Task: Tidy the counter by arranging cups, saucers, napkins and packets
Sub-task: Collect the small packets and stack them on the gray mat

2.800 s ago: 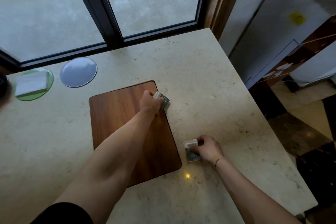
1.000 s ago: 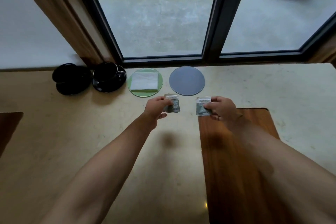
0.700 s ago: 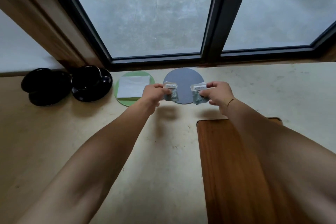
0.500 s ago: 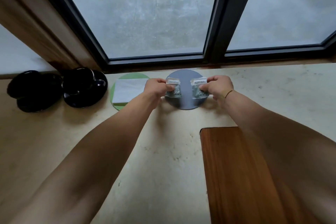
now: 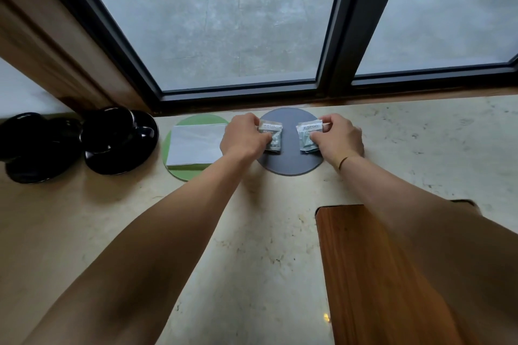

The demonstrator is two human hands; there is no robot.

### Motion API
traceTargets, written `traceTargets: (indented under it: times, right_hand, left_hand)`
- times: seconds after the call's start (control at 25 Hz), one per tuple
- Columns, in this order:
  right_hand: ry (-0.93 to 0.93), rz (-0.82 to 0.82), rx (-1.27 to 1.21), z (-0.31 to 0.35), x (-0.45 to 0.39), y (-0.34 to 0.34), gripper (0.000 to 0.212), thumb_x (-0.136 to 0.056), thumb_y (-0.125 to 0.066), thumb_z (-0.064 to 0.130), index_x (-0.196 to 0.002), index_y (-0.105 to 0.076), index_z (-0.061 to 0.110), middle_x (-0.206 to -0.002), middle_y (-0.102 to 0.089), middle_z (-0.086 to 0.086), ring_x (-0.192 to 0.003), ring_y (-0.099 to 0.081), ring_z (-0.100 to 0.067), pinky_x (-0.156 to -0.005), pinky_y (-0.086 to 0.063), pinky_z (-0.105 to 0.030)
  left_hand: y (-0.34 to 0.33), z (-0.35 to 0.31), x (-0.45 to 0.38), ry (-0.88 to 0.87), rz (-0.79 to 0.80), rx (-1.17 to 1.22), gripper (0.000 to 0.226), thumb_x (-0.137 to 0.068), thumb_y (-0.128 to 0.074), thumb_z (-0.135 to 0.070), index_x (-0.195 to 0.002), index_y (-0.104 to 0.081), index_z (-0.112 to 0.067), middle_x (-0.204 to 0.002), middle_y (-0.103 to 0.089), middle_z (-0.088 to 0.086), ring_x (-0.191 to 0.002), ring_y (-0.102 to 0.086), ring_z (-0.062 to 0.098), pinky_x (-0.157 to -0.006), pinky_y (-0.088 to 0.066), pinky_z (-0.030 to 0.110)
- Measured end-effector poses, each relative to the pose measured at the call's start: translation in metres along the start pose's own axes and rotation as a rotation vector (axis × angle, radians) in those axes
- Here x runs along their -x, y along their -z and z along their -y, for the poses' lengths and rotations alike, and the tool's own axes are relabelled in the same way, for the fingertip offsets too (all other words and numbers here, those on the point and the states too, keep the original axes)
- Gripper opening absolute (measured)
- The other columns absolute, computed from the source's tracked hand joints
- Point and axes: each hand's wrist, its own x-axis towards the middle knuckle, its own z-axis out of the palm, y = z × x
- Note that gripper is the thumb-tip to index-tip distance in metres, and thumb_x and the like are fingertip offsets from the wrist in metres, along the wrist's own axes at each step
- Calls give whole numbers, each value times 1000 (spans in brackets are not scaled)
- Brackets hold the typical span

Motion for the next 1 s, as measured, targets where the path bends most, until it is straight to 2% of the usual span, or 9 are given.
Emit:
traceTargets:
  times: [0.12, 0.24, 0.36, 0.48, 0.56, 0.68, 1.0]
  right_hand:
    - [16, -21, 67, -1, -2, -4, 52, -88, -63, 25, -137, -46, 29, -127, -57, -4, -120, -40, -26, -87, -44, -37]
    - [53, -107, 90, 2, 1, -3, 49, -88, -58, 28, -136, -45, 30, -130, -50, -5, -120, -37, -27, -90, -40, -36]
    - [322, -216, 198, 9, 16, -4, 38, -88, -53, 31, -126, -57, 28, -127, -51, -4, -115, -38, -26, -90, -37, -34]
    - [546, -113, 425, 14, 28, -12, 39, -87, -53, 34, -125, -59, 28, -139, -41, -2, -126, -29, -26, -99, -33, -38]
    - [550, -8, 527, 16, 30, -17, 42, -86, -51, 38, -127, -57, 29, -151, -29, -3, -138, -13, -28, -110, -21, -46]
    - [541, 93, 608, 14, 30, -19, 45, -86, -48, 41, -130, -53, 30, -158, -14, -5, -143, 4, -33, -116, -4, -53]
    - [519, 147, 587, 11, 30, -24, 58, -85, -48, 40, -142, -38, 36, -160, -11, -4, -145, 12, -32, -117, 4, -54]
  left_hand:
    - [-3, 3, -4, -61, -8, -61, 54, -78, -72, -40, -127, -52, -29, -119, -60, 3, -111, -55, 26, -87, -51, 45]
    - [1, 7, -6, -154, -9, -59, 54, -82, -67, -40, -132, -48, -31, -124, -53, 5, -118, -48, 25, -90, -49, 45]
    - [13, 13, -10, -318, 32, -109, 57, -81, -63, -37, -135, -48, -31, -127, -49, 2, -121, -37, 23, -96, -45, 43]
    - [23, 12, -16, -533, 171, -371, 78, -71, -72, -43, -143, -41, -34, -138, -40, 2, -123, -29, 27, -102, -39, 42]
    - [27, 7, -22, -603, 221, -519, 87, -68, -76, -48, -145, -37, -35, -143, -35, 1, -127, -27, 28, -101, -39, 43]
    - [30, -1, -31, -648, 273, -635, 85, -66, -78, -52, -141, -42, -36, -143, -35, 0, -129, -26, 28, -99, -38, 44]
    - [31, 9, -36, -608, 358, -547, 78, -70, -74, -48, -139, -41, -41, -137, -39, -1, -122, -28, 24, -102, -39, 42]
